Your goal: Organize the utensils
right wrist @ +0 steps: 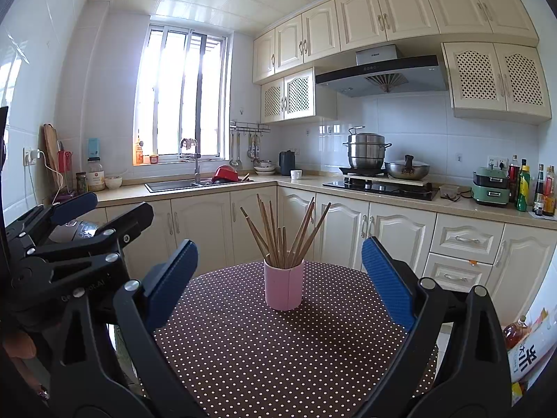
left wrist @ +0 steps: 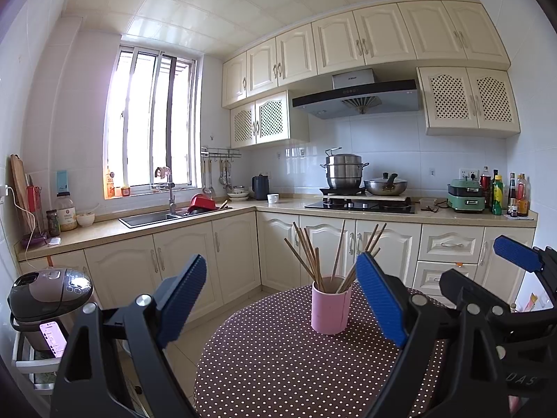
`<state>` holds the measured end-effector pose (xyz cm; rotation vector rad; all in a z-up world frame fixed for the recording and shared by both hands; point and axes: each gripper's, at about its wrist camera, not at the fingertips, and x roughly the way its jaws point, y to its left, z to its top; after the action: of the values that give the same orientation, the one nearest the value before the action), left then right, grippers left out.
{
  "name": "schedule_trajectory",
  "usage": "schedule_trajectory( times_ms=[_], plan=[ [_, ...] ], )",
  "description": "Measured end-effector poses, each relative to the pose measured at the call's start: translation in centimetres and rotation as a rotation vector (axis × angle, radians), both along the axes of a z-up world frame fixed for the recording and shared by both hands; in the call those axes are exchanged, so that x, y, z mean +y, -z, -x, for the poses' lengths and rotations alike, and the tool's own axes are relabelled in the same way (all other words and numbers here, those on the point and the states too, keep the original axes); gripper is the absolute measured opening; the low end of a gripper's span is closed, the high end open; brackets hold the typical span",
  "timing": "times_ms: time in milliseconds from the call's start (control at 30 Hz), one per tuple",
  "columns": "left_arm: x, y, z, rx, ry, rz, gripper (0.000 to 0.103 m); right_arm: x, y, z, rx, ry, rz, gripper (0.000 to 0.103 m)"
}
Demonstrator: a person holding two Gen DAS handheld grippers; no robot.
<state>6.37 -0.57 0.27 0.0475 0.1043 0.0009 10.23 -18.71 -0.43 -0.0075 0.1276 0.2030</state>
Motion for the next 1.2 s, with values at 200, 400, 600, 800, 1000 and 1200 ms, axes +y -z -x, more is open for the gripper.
schedule_trajectory(
  times_ms=[200,400,600,800,1000,1200],
  plan=[
    [0.01,-0.01,-0.02,-0.001,0.001,-0.001,0.086,0.00,0.03,0.05,0.000,0.000,-0.001,0.093],
    [0.02,-0.01,-0.01,-0.001,0.000,-0.001,0.086,0.06,-0.07,-0.01,0.003,-0.002,-0.003,0.093],
    [0.06,-0.05,-0.03,0.000,-0.001,-0.002,0.086,0.05,-0.04,-0.02,0.004,-0.002,-0.003,0.093],
    [0.04,-0.08,-0.03,-0.001,0.000,-0.001,0.086,0.06,-0.15,0.01,0.005,-0.003,-0.005,0.093],
    [0.05,-0.09,-0.10,-0.001,0.001,-0.001,0.086,0.10,-0.22,-0.01,0.003,-0.001,-0.004,0.093],
    [0.19,-0.19,-0.11,0.001,-0.002,0.001,0.086,0.17,-0.36,-0.11,0.005,0.000,-0.004,0.093]
  ],
)
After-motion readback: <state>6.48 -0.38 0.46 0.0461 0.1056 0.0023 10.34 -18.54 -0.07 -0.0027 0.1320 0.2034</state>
